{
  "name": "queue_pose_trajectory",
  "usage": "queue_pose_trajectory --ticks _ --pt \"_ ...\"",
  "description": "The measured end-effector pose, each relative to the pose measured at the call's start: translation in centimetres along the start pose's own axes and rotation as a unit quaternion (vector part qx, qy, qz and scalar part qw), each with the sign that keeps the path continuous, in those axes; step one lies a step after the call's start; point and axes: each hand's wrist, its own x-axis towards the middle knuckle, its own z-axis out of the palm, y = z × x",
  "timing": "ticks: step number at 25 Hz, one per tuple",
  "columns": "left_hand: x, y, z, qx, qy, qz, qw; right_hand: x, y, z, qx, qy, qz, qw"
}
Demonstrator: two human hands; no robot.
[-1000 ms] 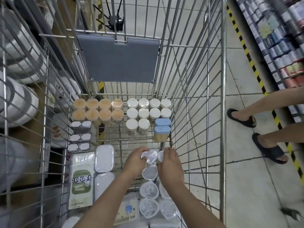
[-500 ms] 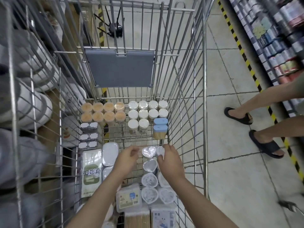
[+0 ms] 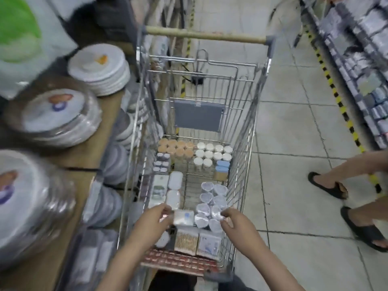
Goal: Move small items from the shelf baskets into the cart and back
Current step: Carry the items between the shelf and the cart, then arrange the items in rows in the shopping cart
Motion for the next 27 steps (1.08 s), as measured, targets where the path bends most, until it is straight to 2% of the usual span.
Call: queue_pose_trajectory --ticks 5,11,16,20,24,27 --pt "-13.1 0.9 2.1 -0.107 0.158 -0.051 0.980 -5.5 0.7 -1.9 -0.037 -0.077 -0.105 0.991" --pt "-29.6 -1.1 8.6 -0.229 0.317 -0.139 0.910 -11.6 -0.2 -0.4 -0.089 -0.178 -0.243 0.949" --pt "-41.2 -2.6 14.0 -0.313 0.449 -0.233 0.804 -18.1 -5.5 2.0 -0.138 -0.268 -0.370 0.879" --pt "-51.0 -3.4 19.4 -0.340 0.543 -0.288 0.712 -26.1 -9.0 6.9 -0.168 -0.331 -0.464 0.804" --pt "-63.1 -2.9 27.3 -0.371 0.619 -0.357 0.593 -38.1 -10.5 14.0 -0.190 -0.415 -0.555 0.696" --pt "-72.2 -2.7 33.8 -0.377 0.636 -0.435 0.515 -48.4 -10.0 18.9 -0.189 -0.467 -0.608 0.614"
